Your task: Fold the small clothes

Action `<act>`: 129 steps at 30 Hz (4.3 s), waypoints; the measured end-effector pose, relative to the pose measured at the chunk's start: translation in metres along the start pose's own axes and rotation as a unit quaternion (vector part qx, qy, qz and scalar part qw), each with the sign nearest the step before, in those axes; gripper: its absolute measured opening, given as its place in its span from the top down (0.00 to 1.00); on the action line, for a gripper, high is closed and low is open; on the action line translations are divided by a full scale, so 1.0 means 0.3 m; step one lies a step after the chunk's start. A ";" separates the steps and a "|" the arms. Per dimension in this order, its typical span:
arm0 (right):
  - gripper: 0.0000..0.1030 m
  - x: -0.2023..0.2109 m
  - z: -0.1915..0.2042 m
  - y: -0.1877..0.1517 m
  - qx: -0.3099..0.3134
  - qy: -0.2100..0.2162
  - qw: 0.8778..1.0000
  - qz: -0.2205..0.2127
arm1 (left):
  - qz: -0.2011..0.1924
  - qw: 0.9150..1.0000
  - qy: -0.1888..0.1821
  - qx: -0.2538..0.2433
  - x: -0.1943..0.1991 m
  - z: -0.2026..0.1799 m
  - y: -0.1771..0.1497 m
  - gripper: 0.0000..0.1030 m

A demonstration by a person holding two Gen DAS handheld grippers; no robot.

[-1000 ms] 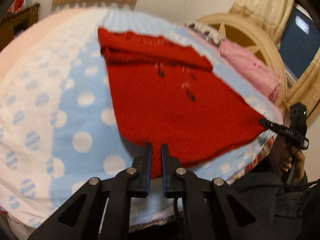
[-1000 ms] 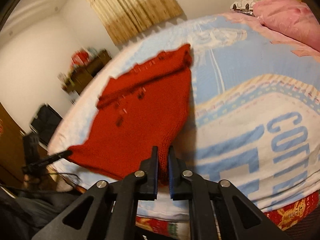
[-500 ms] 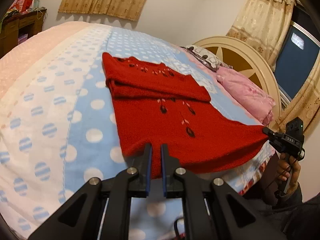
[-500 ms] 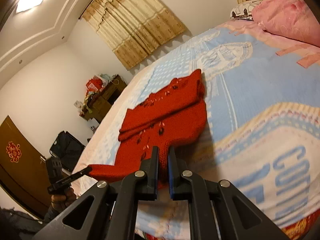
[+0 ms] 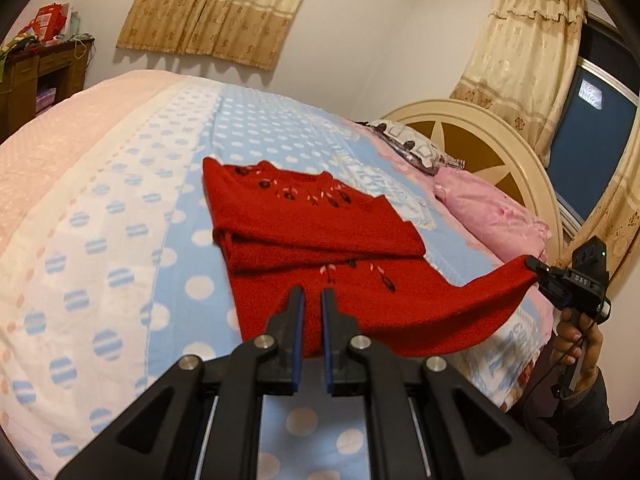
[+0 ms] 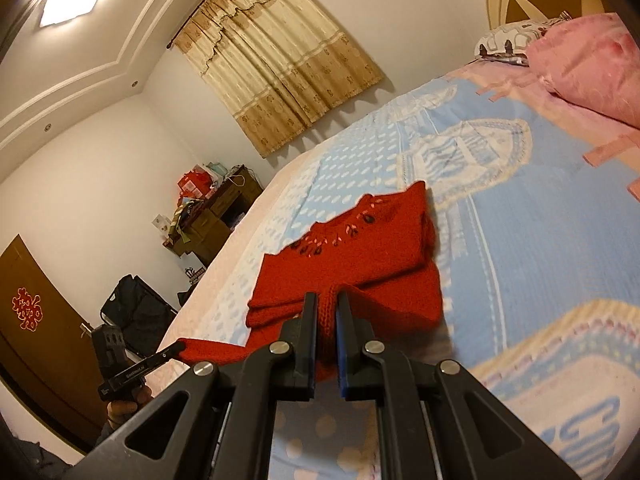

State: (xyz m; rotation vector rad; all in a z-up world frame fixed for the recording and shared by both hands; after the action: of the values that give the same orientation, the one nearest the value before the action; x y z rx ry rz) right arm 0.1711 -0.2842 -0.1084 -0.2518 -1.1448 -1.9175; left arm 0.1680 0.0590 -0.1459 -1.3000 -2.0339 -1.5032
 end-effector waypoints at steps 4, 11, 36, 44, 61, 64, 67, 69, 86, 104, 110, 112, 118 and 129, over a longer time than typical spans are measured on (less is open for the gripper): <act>0.93 -0.033 0.024 0.079 0.006 0.002 1.000 0.003 | -0.008 1.000 -0.004 -0.010 -0.009 -0.014 0.055 0.93; 0.93 -0.105 0.049 0.244 0.013 0.000 1.000 0.004 | -0.019 0.999 -0.035 0.016 -0.034 0.014 0.172 0.93; 0.93 -0.505 -0.076 0.642 -0.008 -0.069 0.997 0.028 | -0.007 0.998 0.013 0.057 -0.272 0.252 0.573 0.93; 0.93 -0.720 -0.235 0.686 -0.042 -0.100 0.992 0.065 | 0.032 0.995 0.034 0.086 -0.456 0.372 0.621 0.93; 0.48 -0.955 -0.461 0.738 -0.083 -0.164 0.978 0.102 | 0.042 0.991 0.109 0.070 -0.612 0.476 0.690 0.90; 0.33 -0.910 -0.421 0.734 -0.045 -0.173 0.980 0.082 | 0.026 0.990 0.127 0.059 -0.551 0.477 0.703 0.65; 0.33 -0.894 -0.356 0.686 0.010 -0.178 0.979 0.100 | 0.006 0.989 0.141 0.043 -0.482 0.460 0.681 0.47; 0.33 -0.918 -0.311 0.628 0.048 -0.176 0.974 0.134 | 0.016 0.988 0.150 0.033 -0.483 0.447 0.654 0.43; 0.52 -0.956 -0.343 0.512 0.056 -0.250 0.951 0.174 | 0.068 0.959 0.273 0.010 -0.632 0.515 0.563 0.30; 0.52 -0.857 -0.077 0.123 0.180 -0.226 0.938 0.190 | 0.050 0.977 0.206 0.036 -0.458 0.380 0.254 0.24; 0.52 -0.766 -0.119 0.148 0.177 -0.264 0.936 0.152 | 0.037 0.980 0.193 0.030 -0.401 0.332 0.244 0.25; 0.52 -0.750 -0.176 0.153 0.154 -0.277 0.937 0.150 | 0.044 0.980 0.192 0.025 -0.412 0.324 0.228 0.25; 0.51 -0.762 -0.237 0.151 0.140 -0.263 0.943 0.148 | 0.053 0.978 0.200 0.025 -0.465 0.344 0.199 0.17; 0.49 -0.819 -0.260 0.191 0.135 -0.292 0.935 0.146 | 0.057 0.977 0.198 0.047 -0.489 0.380 0.199 0.01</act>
State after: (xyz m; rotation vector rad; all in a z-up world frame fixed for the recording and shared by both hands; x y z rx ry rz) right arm 0.3822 -0.2171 -0.2522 -0.8310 -1.6353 -1.4312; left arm 0.3258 0.0903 -0.2565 -0.9708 -1.7229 -1.4565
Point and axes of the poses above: each gripper's, at about its wrist camera, not at the fingertips, and x roughly against the way its jaws point, z to its left, y to its top, the point moved 9 cm from there along -x, roughly the way its jaws point, and after that the axes turned 12 degrees about z, right-handed, at the moved point
